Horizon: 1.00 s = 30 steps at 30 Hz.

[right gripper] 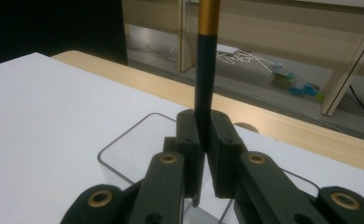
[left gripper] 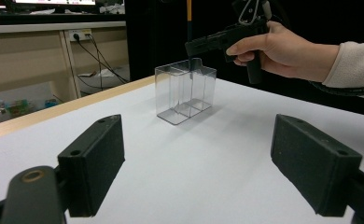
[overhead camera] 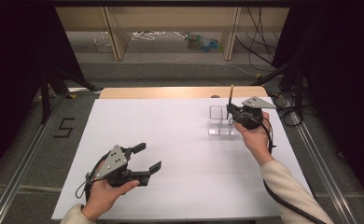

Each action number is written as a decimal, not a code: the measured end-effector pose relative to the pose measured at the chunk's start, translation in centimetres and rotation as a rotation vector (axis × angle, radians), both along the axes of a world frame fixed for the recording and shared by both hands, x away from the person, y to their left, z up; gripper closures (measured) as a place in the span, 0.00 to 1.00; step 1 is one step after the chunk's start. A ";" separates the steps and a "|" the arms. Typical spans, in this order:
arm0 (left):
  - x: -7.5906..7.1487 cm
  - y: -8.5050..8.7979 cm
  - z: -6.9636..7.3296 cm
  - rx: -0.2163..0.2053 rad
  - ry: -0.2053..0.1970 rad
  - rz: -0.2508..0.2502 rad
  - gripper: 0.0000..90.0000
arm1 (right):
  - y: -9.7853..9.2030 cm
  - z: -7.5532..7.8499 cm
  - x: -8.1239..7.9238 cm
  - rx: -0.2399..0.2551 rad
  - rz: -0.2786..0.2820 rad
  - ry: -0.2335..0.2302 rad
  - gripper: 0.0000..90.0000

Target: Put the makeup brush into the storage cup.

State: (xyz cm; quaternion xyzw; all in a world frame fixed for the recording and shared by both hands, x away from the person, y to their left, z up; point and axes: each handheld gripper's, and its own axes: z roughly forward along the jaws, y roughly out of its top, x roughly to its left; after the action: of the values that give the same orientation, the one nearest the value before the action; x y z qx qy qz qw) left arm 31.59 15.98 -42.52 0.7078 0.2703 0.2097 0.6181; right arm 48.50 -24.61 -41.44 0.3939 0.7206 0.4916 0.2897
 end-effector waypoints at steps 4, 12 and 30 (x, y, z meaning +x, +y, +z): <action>0.0 0.0 0.0 0.000 -0.001 0.000 0.19 | -0.1 -0.1 0.0 -0.005 -0.005 0.005 0.93; 0.0 0.0 0.0 -0.005 0.004 0.001 0.19 | -0.1 -0.1 -0.1 -0.005 -0.010 0.021 0.93; 0.0 0.1 0.0 -0.007 0.005 0.005 0.19 | -0.6 1.2 -0.9 0.005 -0.064 0.044 0.39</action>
State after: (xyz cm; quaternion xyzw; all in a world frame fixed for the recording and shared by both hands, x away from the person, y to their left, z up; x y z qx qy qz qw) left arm 31.59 16.13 -42.50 0.7055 0.2741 0.2085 0.6194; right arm 47.59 -25.25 -40.23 0.4282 0.7125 0.4750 0.2886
